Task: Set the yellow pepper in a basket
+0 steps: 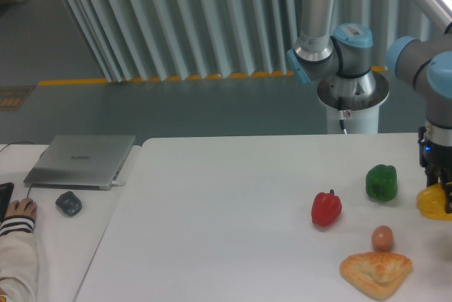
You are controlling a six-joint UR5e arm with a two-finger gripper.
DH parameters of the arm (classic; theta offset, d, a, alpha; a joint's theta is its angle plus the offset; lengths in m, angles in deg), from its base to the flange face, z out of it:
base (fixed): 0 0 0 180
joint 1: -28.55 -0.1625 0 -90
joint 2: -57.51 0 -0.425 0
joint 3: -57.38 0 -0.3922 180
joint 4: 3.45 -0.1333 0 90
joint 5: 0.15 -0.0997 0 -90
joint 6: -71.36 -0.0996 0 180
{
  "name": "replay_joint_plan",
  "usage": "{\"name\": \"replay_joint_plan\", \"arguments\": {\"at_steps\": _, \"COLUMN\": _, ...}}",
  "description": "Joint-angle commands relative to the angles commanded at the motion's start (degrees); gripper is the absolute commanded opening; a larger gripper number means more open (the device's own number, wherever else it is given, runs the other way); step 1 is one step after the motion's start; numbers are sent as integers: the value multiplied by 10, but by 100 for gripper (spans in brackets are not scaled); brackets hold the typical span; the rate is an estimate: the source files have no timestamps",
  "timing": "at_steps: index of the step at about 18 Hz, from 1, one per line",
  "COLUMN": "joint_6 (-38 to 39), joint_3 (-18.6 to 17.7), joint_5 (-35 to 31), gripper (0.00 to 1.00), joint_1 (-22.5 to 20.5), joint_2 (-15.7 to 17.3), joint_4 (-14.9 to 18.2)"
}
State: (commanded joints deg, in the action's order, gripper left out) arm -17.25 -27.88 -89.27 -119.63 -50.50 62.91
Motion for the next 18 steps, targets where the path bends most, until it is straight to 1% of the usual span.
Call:
{"name": "replay_joint_plan", "arguments": {"at_steps": 4, "joint_6": -1, "joint_3": 13, "joint_5": 2, "gripper": 44, "joint_1": -39, "joint_2": -14, "joint_4": -52}}
{"name": "replay_joint_plan", "arguments": {"at_steps": 6, "joint_6": 0, "joint_3": 28, "joint_5": 2, "gripper": 43, "joint_1": -51, "joint_2": -21, "joint_4": -54}}
{"name": "replay_joint_plan", "arguments": {"at_steps": 7, "joint_6": 1, "joint_3": 33, "joint_5": 1, "gripper": 43, "joint_1": -53, "joint_2": -35, "joint_4": -58}}
{"name": "replay_joint_plan", "arguments": {"at_steps": 8, "joint_6": 4, "joint_3": 39, "joint_5": -1, "gripper": 43, "joint_1": -53, "joint_2": -46, "joint_4": -74}}
{"name": "replay_joint_plan", "arguments": {"at_steps": 9, "joint_6": 2, "joint_3": 37, "joint_5": -2, "gripper": 43, "joint_1": -55, "joint_2": -51, "joint_4": -87}}
{"name": "replay_joint_plan", "arguments": {"at_steps": 10, "joint_6": 6, "joint_3": 40, "joint_5": -2, "gripper": 43, "joint_1": -63, "joint_2": -53, "joint_4": -89}}
{"name": "replay_joint_plan", "arguments": {"at_steps": 12, "joint_6": 7, "joint_3": 49, "joint_5": -2, "gripper": 43, "joint_1": -66, "joint_2": -62, "joint_4": -95}}
{"name": "replay_joint_plan", "arguments": {"at_steps": 14, "joint_6": 7, "joint_3": 51, "joint_5": -2, "gripper": 43, "joint_1": -70, "joint_2": -68, "joint_4": -102}}
{"name": "replay_joint_plan", "arguments": {"at_steps": 16, "joint_6": 7, "joint_3": 51, "joint_5": -3, "gripper": 45, "joint_1": -75, "joint_2": -80, "joint_4": -124}}
{"name": "replay_joint_plan", "arguments": {"at_steps": 18, "joint_6": 8, "joint_3": 50, "joint_5": -8, "gripper": 45, "joint_1": -77, "joint_2": -88, "joint_4": -130}}
